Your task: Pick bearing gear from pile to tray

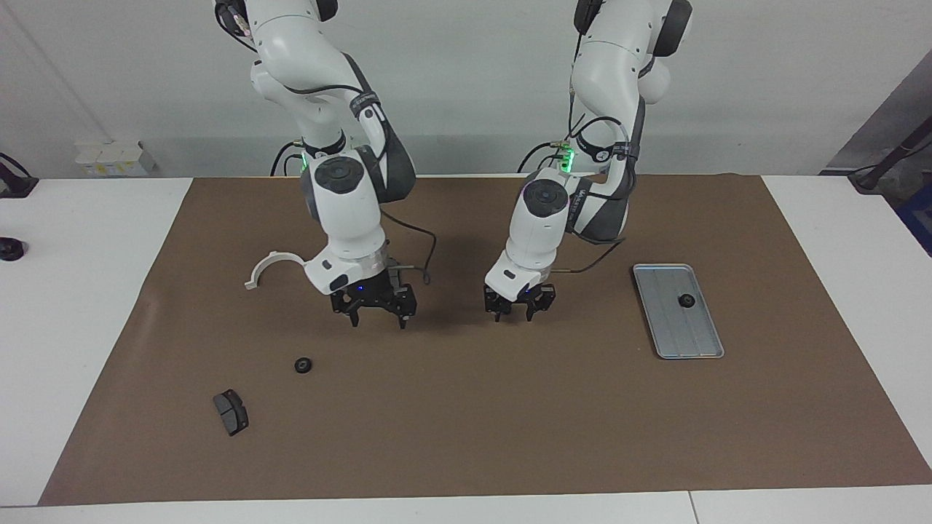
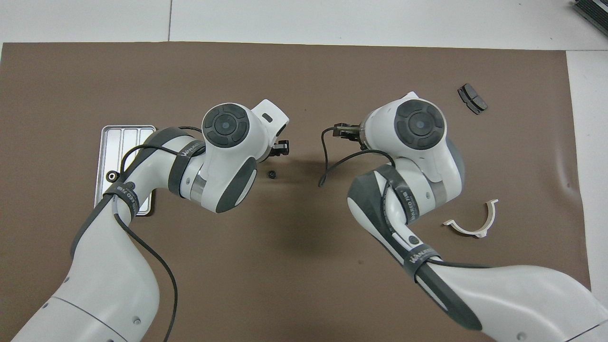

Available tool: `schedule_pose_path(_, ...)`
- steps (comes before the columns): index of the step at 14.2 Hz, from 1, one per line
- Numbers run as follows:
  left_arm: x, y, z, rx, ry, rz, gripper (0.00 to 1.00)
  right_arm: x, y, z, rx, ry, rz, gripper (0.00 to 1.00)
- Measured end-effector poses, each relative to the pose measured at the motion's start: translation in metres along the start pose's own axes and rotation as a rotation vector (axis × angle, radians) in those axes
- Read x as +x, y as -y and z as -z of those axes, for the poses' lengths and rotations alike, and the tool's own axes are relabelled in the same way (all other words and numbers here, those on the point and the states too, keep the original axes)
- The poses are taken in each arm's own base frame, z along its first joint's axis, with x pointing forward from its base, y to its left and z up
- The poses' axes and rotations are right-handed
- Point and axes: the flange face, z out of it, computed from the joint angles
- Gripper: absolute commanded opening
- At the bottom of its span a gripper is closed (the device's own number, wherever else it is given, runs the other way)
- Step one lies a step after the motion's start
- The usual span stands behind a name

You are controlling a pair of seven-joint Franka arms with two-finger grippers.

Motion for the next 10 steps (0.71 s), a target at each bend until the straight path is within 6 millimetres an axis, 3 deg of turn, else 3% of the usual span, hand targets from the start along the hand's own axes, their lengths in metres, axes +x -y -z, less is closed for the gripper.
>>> schedule_pose_path(2,-0.007,-0.002,-0.009,0.01,0.016,-0.009,0.61,0.009,-0.032,-0.006,-0.009,0.009,0.021,1.0)
schedule_pose_path(5,-0.014,-0.002,-0.017,0.02,0.033,-0.014,0.47,0.019,-0.061,-0.019,-0.017,0.015,0.042,1.0)
schedule_pose_path(10,-0.02,-0.003,-0.023,0.027,0.046,-0.021,0.22,0.047,-0.115,-0.056,-0.024,0.023,0.07,1.0)
